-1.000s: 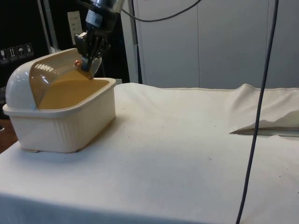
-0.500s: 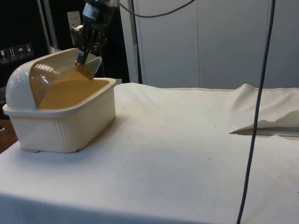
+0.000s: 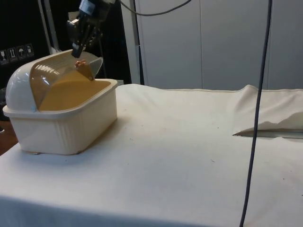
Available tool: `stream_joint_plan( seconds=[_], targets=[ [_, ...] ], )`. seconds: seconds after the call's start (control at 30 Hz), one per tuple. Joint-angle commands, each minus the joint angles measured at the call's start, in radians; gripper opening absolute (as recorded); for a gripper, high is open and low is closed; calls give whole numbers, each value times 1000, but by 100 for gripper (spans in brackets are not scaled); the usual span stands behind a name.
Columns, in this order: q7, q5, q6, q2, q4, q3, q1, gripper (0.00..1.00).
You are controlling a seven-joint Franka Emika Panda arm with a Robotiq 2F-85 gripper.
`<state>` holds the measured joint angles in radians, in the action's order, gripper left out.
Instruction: Open the lid, then close it.
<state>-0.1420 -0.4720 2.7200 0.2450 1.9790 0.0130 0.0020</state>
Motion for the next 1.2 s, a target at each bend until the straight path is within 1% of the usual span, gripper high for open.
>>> stream_joint_plan(
  seconds=[0.0, 0.03, 0.17, 0.2, 0.23, 0.27, 0.37, 0.47, 0.5, 0.6, 0.77, 0.8, 0.83, 1.03, 1.07, 1.1, 1.17],
  targets=[
    [-20, -35, -7, -7, -5, -12, -10, 0],
    [-23, -42, -9, -8, -6, -11, -11, 0],
    [-26, -52, -6, -4, -5, -8, -7, 0],
    [-23, -50, 0, 3, -5, -8, -5, 0],
    [-12, -32, -5, -2, -1, 1, -2, 0],
    [-22, -48, 1, 7, -5, -7, -5, 0],
    [-13, -41, 9, 23, -12, -5, -2, 0],
    [-2, -36, 20, 45, -25, -1, -2, 0],
    [-5, -32, 13, 39, -20, -1, -2, 0],
    [10, -36, 26, 57, -33, 2, -2, 0],
    [25, -32, 27, 55, -27, 6, 0, 0],
    [18, -32, 13, 49, -30, 3, -2, 0],
    [27, -31, 26, 52, -24, 6, 0, 0],
    [42, -30, 27, 36, 11, 5, 4, 0],
    [31, -32, 13, 36, 0, 2, -1, 0],
    [44, -30, 28, 35, 17, 4, 4, 0],
    [50, -30, 26, 34, 28, 3, 5, 0]
  ],
)
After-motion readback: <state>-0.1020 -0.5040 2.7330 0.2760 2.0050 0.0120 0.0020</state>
